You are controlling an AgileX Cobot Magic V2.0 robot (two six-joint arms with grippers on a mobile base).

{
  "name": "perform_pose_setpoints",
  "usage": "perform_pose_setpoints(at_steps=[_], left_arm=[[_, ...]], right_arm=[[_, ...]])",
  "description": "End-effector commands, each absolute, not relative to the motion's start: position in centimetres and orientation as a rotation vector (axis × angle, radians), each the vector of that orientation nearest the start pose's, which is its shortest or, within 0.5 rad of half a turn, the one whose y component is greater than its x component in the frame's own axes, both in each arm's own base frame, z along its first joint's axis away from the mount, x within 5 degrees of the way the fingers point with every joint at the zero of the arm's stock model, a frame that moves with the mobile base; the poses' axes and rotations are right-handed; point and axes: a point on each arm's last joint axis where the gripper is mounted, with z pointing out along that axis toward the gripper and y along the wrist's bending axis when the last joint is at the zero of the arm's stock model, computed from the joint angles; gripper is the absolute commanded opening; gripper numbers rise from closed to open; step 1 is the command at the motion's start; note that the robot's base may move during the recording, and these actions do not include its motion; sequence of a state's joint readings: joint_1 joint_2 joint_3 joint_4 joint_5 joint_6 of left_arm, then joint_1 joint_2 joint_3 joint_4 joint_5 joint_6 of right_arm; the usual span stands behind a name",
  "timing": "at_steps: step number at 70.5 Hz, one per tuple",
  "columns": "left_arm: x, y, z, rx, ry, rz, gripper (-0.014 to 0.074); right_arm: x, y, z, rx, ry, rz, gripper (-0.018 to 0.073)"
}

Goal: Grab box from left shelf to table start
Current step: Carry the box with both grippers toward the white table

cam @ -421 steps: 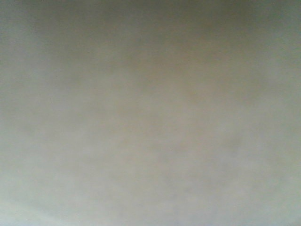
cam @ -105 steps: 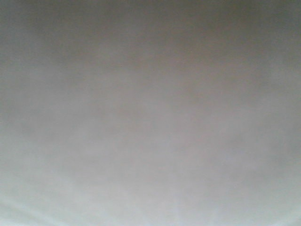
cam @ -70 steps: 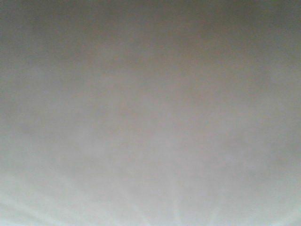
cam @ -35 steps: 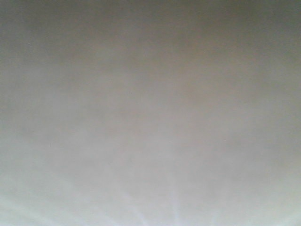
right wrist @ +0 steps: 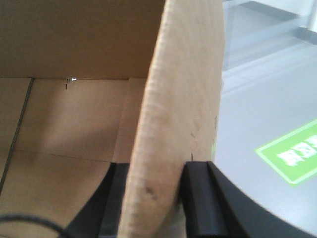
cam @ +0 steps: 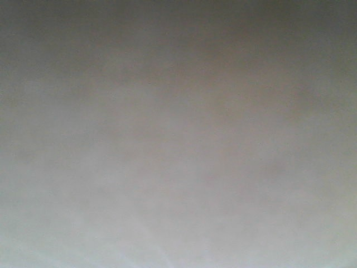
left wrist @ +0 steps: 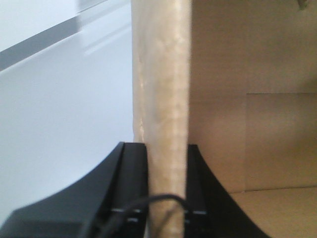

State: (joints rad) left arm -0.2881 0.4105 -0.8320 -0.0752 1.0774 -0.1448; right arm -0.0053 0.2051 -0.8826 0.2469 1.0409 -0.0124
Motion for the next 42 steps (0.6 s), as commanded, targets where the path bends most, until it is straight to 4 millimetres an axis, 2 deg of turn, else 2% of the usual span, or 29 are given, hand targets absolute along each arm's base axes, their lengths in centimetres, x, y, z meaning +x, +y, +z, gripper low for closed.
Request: perform_pose_setpoints(at_steps=[1, 42], left_arm=[[3.95, -1.63, 37.61, 0.147, 2.067, -0.337, -0.0099], [3.93, -1.69, 37.62, 0.147, 2.067, -0.346, -0.0099]], right_arm=[[-1.36, 1.24, 40.58, -0.012, 1.666, 0.173, 0.006], [-1.36, 1.24, 40.58, -0.012, 1.667, 0.173, 0.006]])
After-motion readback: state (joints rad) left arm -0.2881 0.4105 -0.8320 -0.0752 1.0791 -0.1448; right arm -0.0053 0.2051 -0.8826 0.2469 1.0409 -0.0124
